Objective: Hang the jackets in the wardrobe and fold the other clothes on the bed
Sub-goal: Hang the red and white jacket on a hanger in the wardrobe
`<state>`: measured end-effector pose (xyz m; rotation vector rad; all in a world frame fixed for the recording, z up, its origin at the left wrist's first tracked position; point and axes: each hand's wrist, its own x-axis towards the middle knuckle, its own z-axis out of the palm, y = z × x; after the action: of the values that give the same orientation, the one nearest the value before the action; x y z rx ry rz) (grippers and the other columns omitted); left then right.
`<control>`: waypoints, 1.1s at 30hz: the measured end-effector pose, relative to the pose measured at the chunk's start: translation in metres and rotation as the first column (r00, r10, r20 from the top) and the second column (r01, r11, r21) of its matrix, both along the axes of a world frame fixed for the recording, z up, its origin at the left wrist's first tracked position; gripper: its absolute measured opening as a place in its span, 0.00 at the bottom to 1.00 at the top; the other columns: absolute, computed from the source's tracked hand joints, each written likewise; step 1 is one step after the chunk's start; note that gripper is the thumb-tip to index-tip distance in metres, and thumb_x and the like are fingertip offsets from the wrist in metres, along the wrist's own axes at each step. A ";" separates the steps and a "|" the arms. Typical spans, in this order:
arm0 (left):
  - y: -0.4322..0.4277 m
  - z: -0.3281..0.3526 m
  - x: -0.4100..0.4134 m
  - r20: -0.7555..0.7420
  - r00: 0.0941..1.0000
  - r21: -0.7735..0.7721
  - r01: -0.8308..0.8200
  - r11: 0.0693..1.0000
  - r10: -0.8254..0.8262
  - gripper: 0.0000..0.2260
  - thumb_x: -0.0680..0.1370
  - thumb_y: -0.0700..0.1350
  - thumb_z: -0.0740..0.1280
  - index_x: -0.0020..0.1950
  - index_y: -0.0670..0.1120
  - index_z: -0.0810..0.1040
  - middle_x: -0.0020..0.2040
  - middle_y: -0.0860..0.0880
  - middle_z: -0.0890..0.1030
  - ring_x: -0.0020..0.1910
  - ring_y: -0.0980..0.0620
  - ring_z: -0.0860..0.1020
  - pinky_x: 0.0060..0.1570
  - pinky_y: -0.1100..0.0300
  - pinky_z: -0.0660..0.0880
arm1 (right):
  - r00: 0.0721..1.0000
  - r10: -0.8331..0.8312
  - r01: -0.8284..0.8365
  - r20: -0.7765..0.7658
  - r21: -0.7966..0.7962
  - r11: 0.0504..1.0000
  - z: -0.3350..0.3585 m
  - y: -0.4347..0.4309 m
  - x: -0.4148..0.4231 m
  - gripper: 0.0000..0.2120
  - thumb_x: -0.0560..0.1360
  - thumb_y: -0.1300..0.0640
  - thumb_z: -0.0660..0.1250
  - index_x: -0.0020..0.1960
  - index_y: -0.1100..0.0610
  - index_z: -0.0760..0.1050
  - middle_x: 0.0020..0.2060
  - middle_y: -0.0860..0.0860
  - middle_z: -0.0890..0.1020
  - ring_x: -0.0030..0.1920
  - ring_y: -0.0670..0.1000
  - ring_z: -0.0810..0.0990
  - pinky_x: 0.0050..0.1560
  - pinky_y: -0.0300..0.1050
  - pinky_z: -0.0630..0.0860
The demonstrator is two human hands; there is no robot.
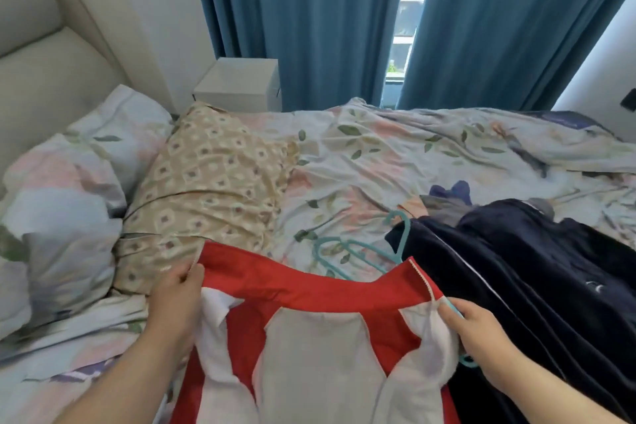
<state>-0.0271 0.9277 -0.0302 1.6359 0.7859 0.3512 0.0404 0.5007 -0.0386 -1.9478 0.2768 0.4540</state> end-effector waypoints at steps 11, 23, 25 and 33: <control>-0.019 -0.138 -0.020 -0.301 0.954 0.120 0.054 0.991 -0.016 0.07 0.74 0.51 0.73 0.40 0.51 0.79 0.39 0.53 0.81 0.39 0.53 0.79 0.38 0.57 0.73 | 0.977 -0.122 0.150 -0.176 0.156 0.976 -0.085 0.004 0.049 0.15 0.80 0.48 0.65 0.46 0.58 0.82 0.38 0.55 0.86 0.36 0.51 0.85 0.34 0.46 0.77; -0.003 -0.124 -0.002 -0.374 0.925 0.206 0.153 0.967 -0.067 0.10 0.75 0.42 0.67 0.35 0.38 0.77 0.31 0.44 0.77 0.32 0.48 0.72 0.33 0.56 0.67 | 0.958 -0.169 0.128 0.231 0.182 0.975 0.005 -0.021 0.089 0.13 0.84 0.56 0.59 0.47 0.55 0.80 0.30 0.51 0.77 0.33 0.55 0.86 0.28 0.44 0.81; 0.002 -0.115 0.001 -0.292 0.956 -0.029 0.011 1.000 -0.019 0.07 0.79 0.39 0.64 0.45 0.39 0.81 0.40 0.43 0.82 0.39 0.47 0.76 0.39 0.56 0.71 | 0.991 0.064 -0.075 0.114 0.097 0.992 0.012 -0.022 0.074 0.12 0.83 0.56 0.60 0.47 0.54 0.81 0.29 0.51 0.78 0.32 0.58 0.85 0.25 0.44 0.79; -0.002 -0.064 -0.008 -0.098 0.991 -0.660 -0.134 0.739 0.092 0.13 0.83 0.44 0.58 0.59 0.40 0.78 0.50 0.41 0.84 0.47 0.46 0.82 0.52 0.53 0.75 | 0.902 0.398 -0.424 -0.167 -0.175 0.889 -0.039 0.027 0.034 0.13 0.82 0.61 0.62 0.40 0.60 0.78 0.26 0.51 0.76 0.26 0.53 0.78 0.24 0.42 0.73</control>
<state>-0.0347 0.9259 -0.0947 0.9200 0.9260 0.0777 0.0741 0.5279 -0.0775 -2.1921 -0.0180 0.8590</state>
